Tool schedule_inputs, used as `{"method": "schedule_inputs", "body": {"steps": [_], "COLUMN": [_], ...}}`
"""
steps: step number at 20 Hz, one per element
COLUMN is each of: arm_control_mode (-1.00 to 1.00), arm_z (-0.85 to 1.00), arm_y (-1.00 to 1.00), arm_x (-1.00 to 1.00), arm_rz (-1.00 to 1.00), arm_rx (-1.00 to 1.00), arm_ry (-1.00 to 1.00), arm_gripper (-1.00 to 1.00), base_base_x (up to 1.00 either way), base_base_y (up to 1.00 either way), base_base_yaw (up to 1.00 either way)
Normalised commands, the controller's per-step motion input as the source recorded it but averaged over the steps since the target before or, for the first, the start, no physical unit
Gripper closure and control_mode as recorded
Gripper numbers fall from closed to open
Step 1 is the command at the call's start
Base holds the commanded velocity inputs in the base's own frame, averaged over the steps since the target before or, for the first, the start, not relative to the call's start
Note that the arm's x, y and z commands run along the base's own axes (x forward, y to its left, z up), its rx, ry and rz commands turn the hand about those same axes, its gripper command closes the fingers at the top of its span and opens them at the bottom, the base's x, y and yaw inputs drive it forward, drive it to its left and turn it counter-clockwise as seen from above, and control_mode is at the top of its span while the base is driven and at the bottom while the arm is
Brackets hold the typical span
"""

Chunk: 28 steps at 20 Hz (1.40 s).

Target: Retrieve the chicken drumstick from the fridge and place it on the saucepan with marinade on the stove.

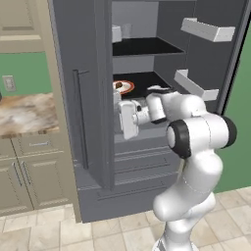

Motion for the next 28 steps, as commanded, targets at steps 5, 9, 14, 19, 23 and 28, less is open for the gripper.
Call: {"method": "schedule_inputs", "body": {"steps": [5,9,14,19,23,28], "arm_control_mode": [-1.00,-1.00,-1.00,-1.00,-1.00,-1.00], "arm_z": [-0.53,-0.41,-0.17,0.00,0.00,0.42], "arm_y": [1.00,1.00,1.00,0.46,-0.33,-0.64], "arm_x": [-1.00,-0.86,-0.64,-0.78,-1.00,-0.93], "arm_rz": [0.21,0.13,0.02,-0.10,-0.29,-0.37], "arm_rx": [0.00,0.00,0.00,0.00,0.00,0.12], "arm_ry": [-0.05,-0.06,-0.13,-0.33,-0.34,-0.05], "arm_gripper": [-1.00,-1.00,-1.00,-1.00,-1.00,-1.00], "base_base_x": [0.00,0.00,0.00,0.00,0.00,0.00], "base_base_y": [0.00,0.00,0.00,0.00,0.00,0.00], "base_base_yaw": [0.00,0.00,0.00,0.00,0.00,0.00]}}
